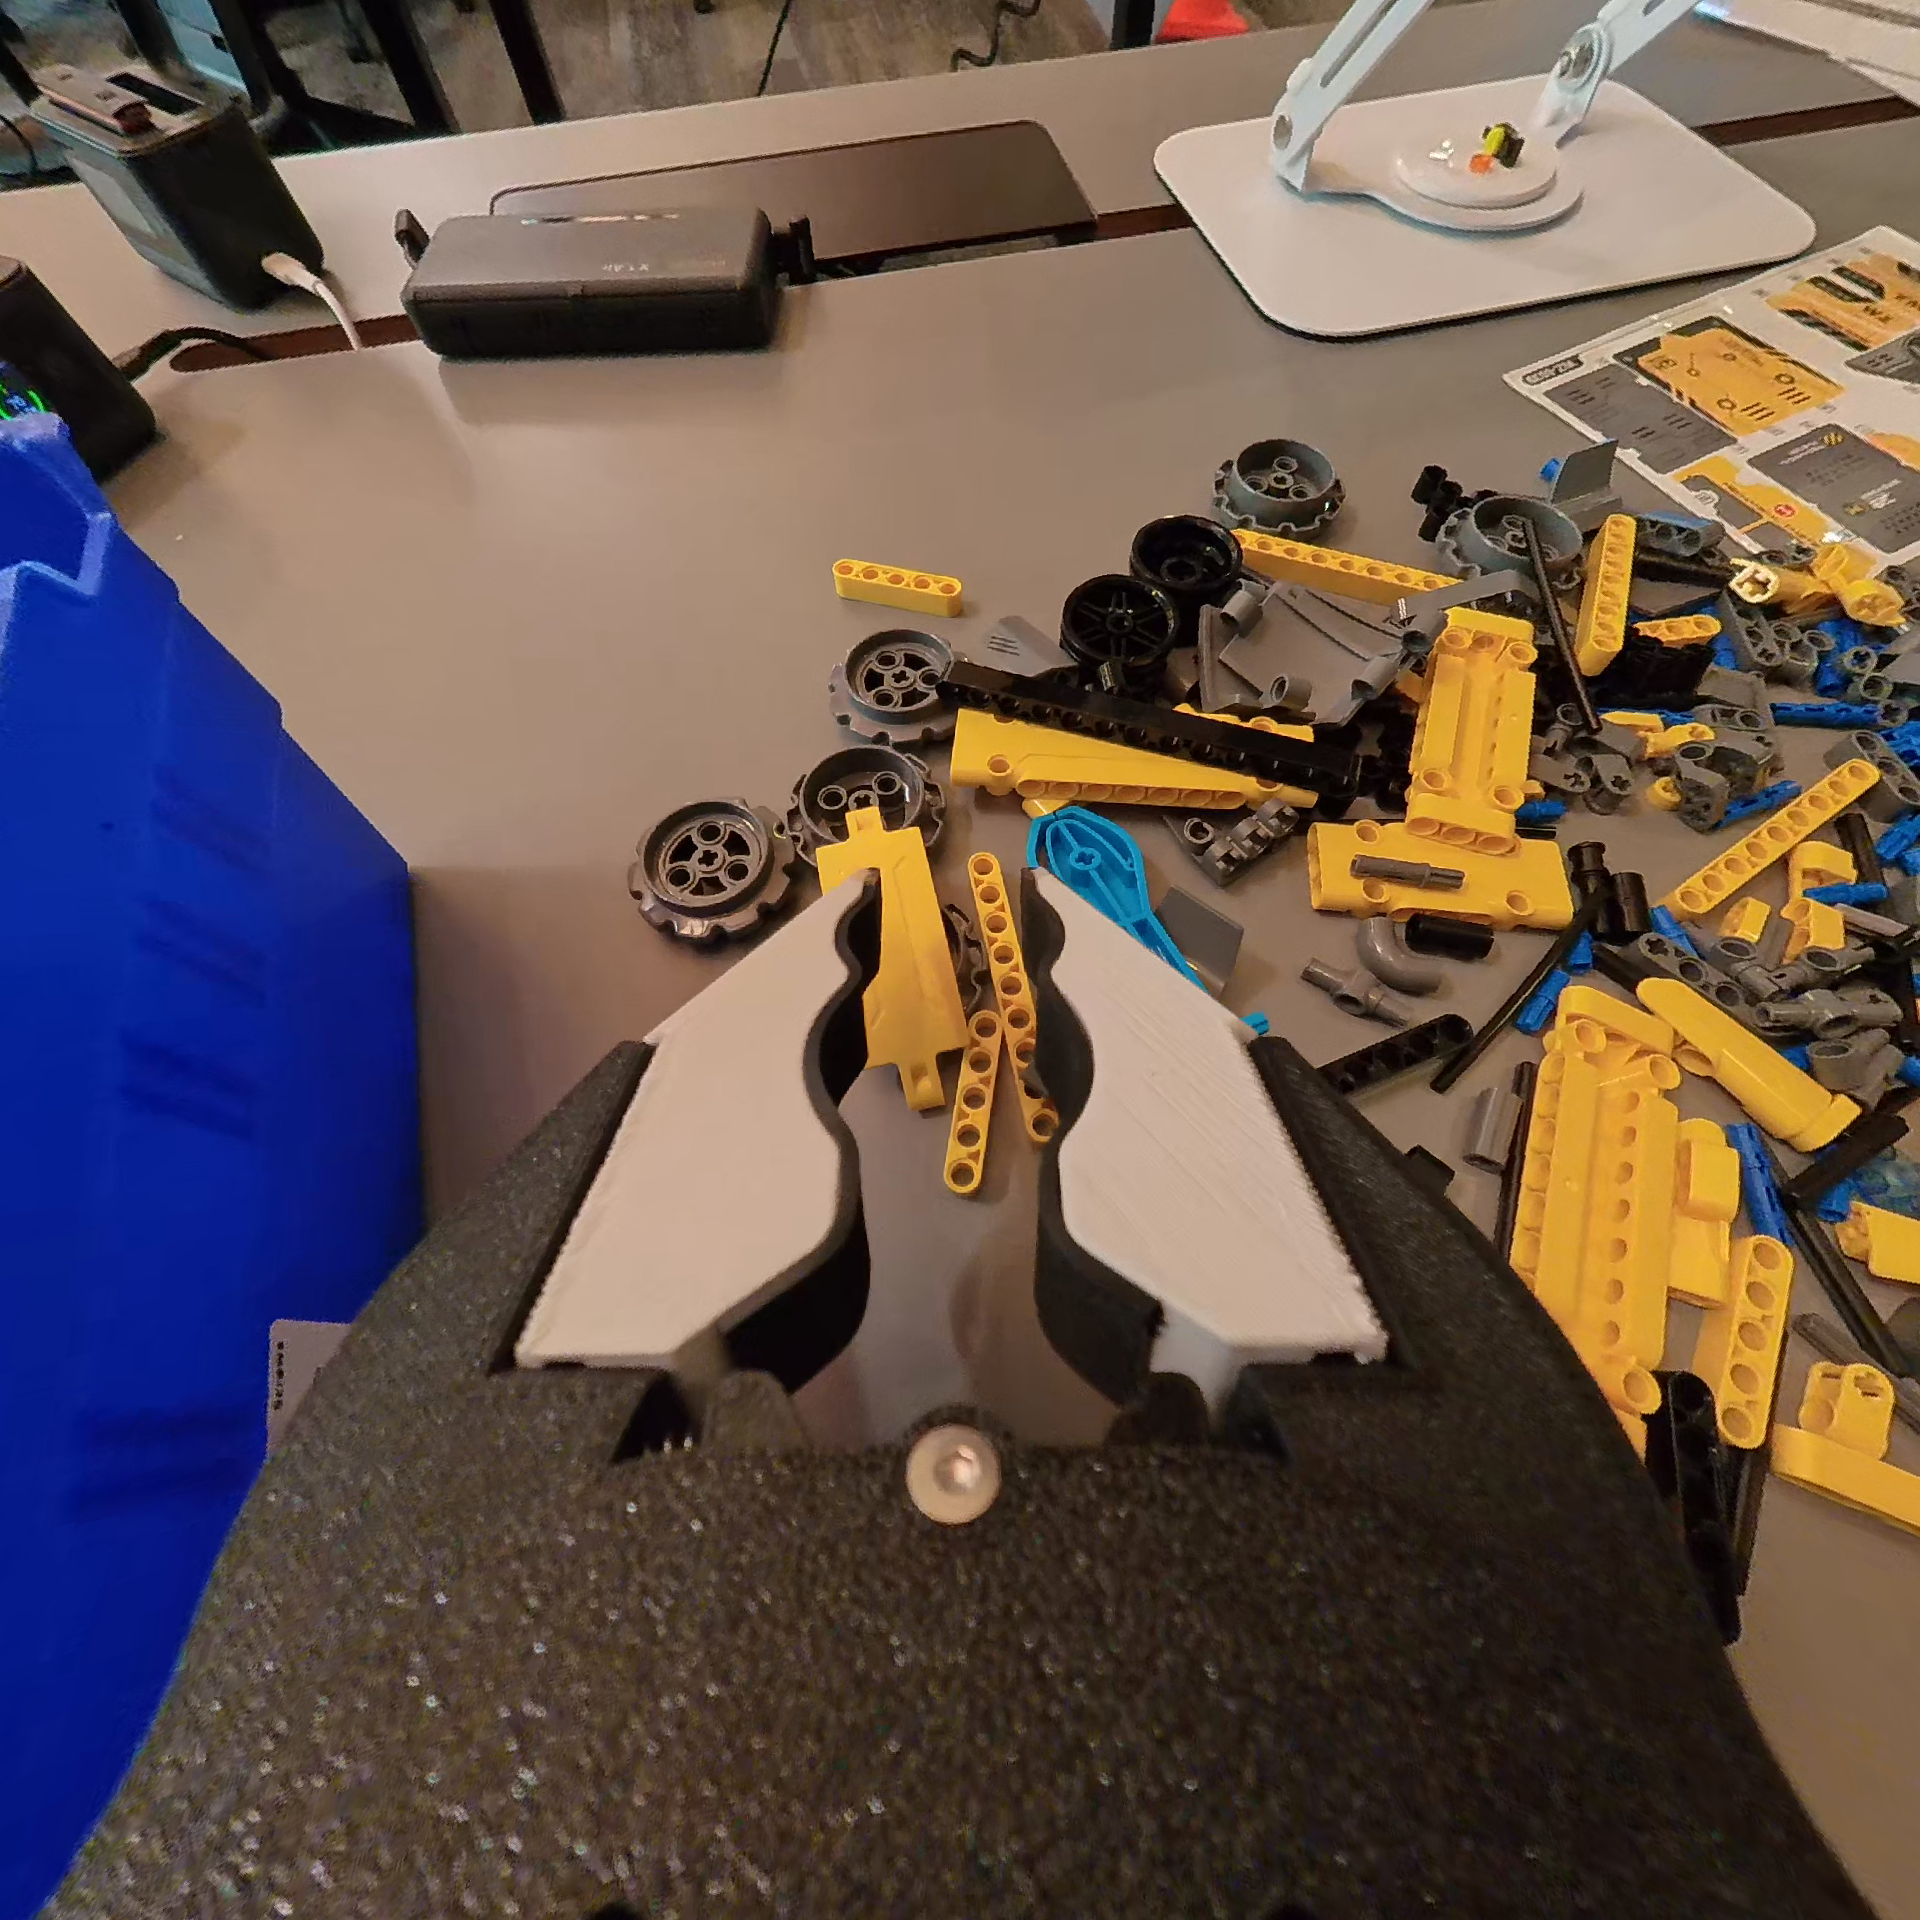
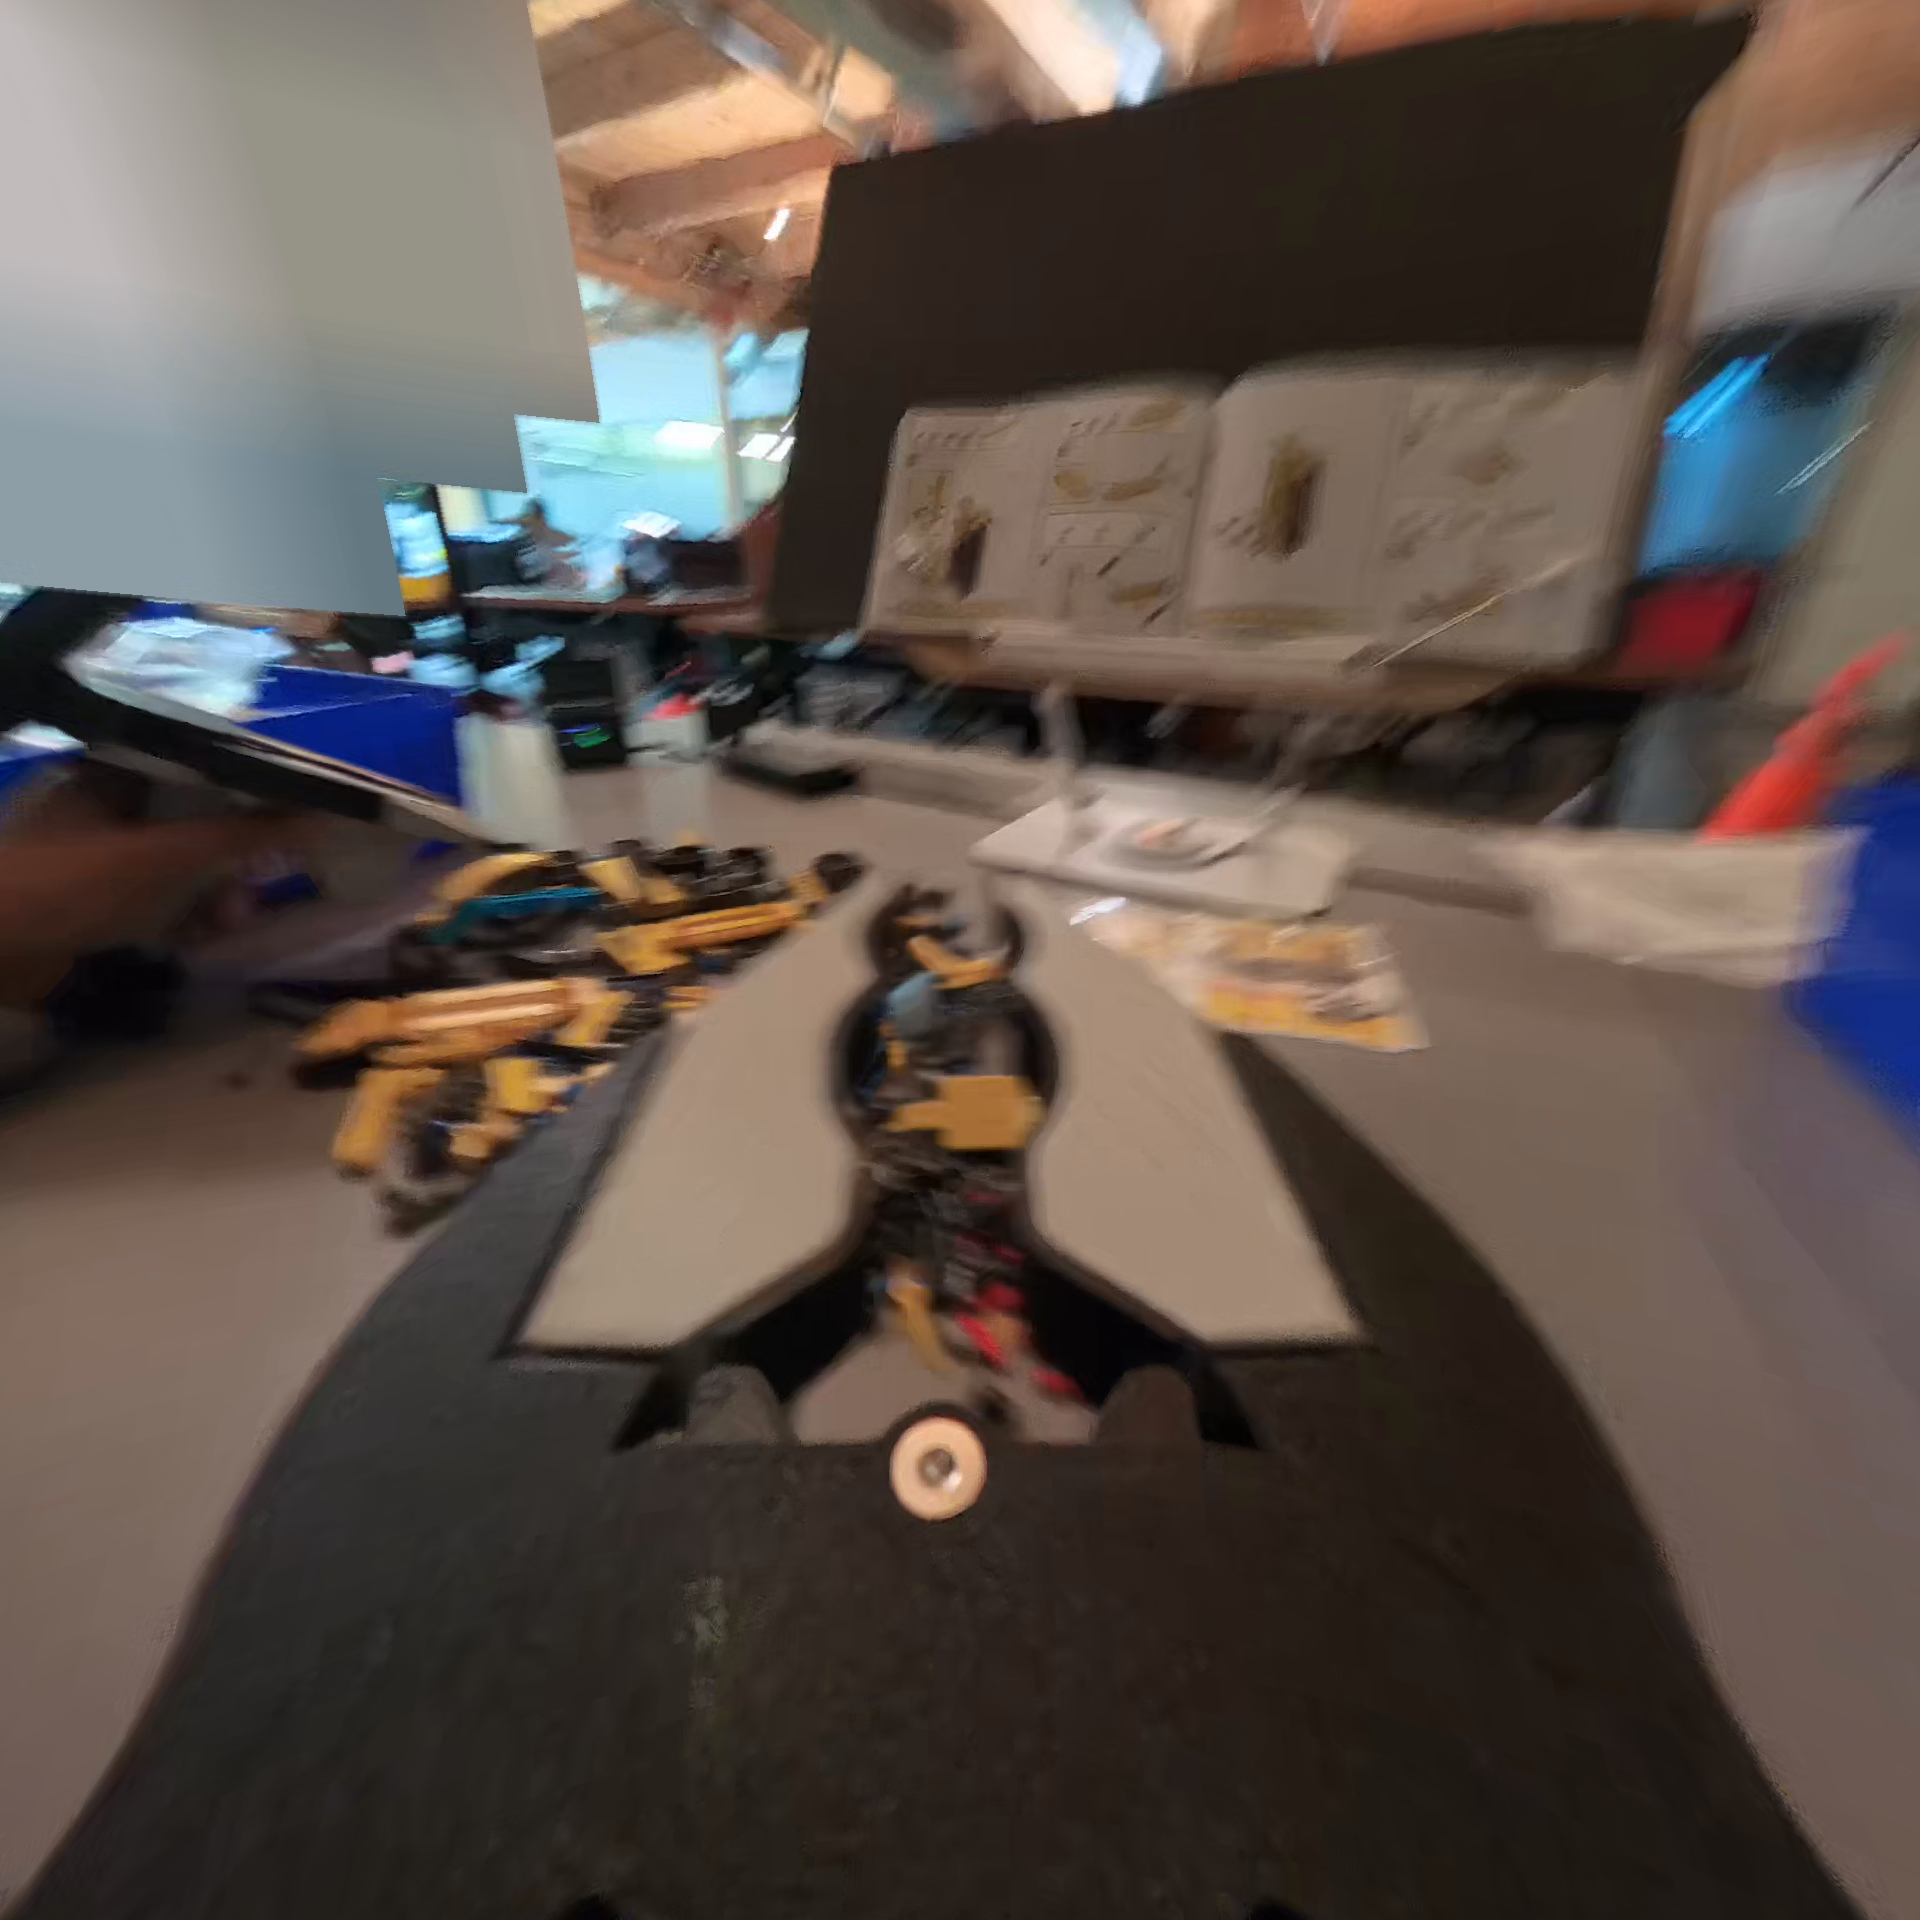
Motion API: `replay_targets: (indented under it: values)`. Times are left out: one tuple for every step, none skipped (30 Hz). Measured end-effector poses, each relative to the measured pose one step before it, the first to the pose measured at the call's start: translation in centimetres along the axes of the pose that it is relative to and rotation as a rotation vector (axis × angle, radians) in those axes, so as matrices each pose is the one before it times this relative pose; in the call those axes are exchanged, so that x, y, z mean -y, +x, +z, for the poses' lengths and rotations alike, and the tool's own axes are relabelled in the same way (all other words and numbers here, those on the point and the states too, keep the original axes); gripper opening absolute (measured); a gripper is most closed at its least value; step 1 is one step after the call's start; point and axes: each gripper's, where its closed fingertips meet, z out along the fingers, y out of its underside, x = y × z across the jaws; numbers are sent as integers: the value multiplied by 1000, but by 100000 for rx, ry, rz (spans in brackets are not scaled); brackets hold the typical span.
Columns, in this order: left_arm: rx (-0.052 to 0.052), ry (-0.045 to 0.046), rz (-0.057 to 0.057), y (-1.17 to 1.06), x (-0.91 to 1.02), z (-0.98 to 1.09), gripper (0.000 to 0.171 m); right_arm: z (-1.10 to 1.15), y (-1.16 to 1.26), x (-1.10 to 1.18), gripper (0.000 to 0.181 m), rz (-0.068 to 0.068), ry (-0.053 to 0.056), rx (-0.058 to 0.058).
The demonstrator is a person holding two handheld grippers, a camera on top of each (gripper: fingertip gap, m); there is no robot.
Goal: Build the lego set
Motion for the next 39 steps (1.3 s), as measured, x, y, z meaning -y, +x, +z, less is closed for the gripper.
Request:
replay_targets:
  values:
    - [-64, 452, 18, 7, 77, -43, 26, 1515, -836, -382, 43, 5982, -7446, 5415]
    - [-149, 433, -83, 25, 82, -32, 26, 1707, -1134, -411, 58, 4071, -8733, 7516]
    - [-263, 270, -123, 30, 58, -26, 26, 1777, -1178, -325, 62, 1986, -8726, 8127]
    - [-169, 137, -38, 26, 21, -8, 26, 1826, -764, -11, 62, -199, -7105, 6229]
    - [-4, 3, 82, -5, 9, -5, 26, 1907, -422, 392, 62, -2489, -3821, 4368]
    - [-64, -120, 60, 12, -15, 15, 26, 1981, -368, 493, 62, -4437, -2532, 4226]
    - [-54, -146, 109, 14, -30, 12, 26, 2067, -142, 326, 61, -4916, -2863, 3370]
    - [66, -188, 279, 14, -26, 4, 26, 2187, 41, 35, 61, -3792, -4293, 2519]
    - [115, -257, 352, 23, -49, 15, 26, 2213, -40, -158, 62, -2959, -5671, 3226]
    - [-33, -279, 310, 34, -77, 12, 26, 2134, -70, -162, 62, -2023, -5632, 3463]
    - [-139, -401, 257, 52, -95, 20, 26, 1989, -40, -111, 62, -1448, -5310, 3252]
    - [-207, -525, 141, 43, -139, 27, 26, 1818, 132, -27, 62, -1312, -4680, 2287]
    - [-419, -581, 47, 80, -155, 29, 26, 1622, 389, -26, 62, -1338, -4115, 832]
    - [-522, -621, -5, 98, -168, 32, 26, 1420, 688, -138, 62, -830, -4292, -852]
    - [-620, -551, -37, 99, -158, 20, 26, 1247, 830, -321, 62, 207, -4957, -1640]
    - [-638, -440, 15, 126, -140, 11, 26, 1122, 729, -419, 62, 1039, -5109, -1021]
    - [-518, -318, 112, 123, -109, 4, 26, 998, 499, -414, 62, 1663, -4487, 250]
    - [-424, -159, 237, 116, -92, -13, 26, 853, 78, -340, 62, 1704, -3362, 2468]
    - [-381, 4, 261, 116, -48, -23, 26, 718, -157, -306, 62, 1809, -2688, 3342]
    - [-447, 58, 76, 96, -41, -37, 26, 576, -90, -318, 62, 1446, -2452, 2449]
    - [-460, 101, -68, 80, -28, -41, 26, 390, 22, -293, 60, -121, -2092, 855]
    - [-305, 222, -214, 41, 5, -62, 26, 115, 93, -173, 48, -1560, -888, -521]
    - [-388, 427, -297, 32, 26, -78, 26, -189, 90, 137, 37, -1085, 1521, -1111]
    - [-340, 566, -345, 23, 43, -92, 26, -349, 61, 34, 33, -788, 957, -1021]
    - [-196, 658, -395, -15, 77, -92, 26, -459, 80, -35, 32, -129, 695, -1033]
    - [-153, 740, -395, -27, 77, -88, 26, -554, 163, -4, 32, 441, 1281, -1382]
    - [-159, 536, -357, -11, 76, -59, 26, -636, 206, -2, 32, 783, 1548, -1482]
    - [-104, 219, -240, -16, 20, -23, 26, -647, 254, -83, 32, 1077, 1161, -1432]
    - [-46, -64, -23, 15, -5, 2, 26, -592, 268, -217, 31, 1163, 321, -1228]
    - [153, -160, 256, 16, -31, 15, 26, -514, 216, -366, 31, 1173, -556, -724]
    - [326, -86, 424, 8, -2, 11, 26, -409, 98, -452, 31, 1201, -1035, -6]
    - [317, -10, 416, 11, 1, 4, 26, -285, -111, -427, 31, 1108, -994, 1062]
    - [296, 56, 355, 5, 12, -10, 26, -170, -241, -248, 32, 969, -291, 1738]
    - [415, 171, 251, -25, 24, -9, 26, -64, -281, 33, 32, 572, 882, 1445]
    - [332, 158, 118, -25, 17, -17, 26, 41, -285, 358, 34, -361, 1914, 923]
    - [242, 164, 43, -21, 26, -22, 26, 169, -326, 591, 40, -1594, 2295, 352]
    - [177, 125, -20, -29, 15, -15, 26, 294, -323, 582, 46, -2366, 1002, -618]
    - [84, 7, -41, -9, 1, 0, 26, 425, -438, 562, 49, -3232, -6, -496]
    - [67, 72, 1, -9, 3, -7, 26, 527, -568, 650, 52, -3509, -47, -86]
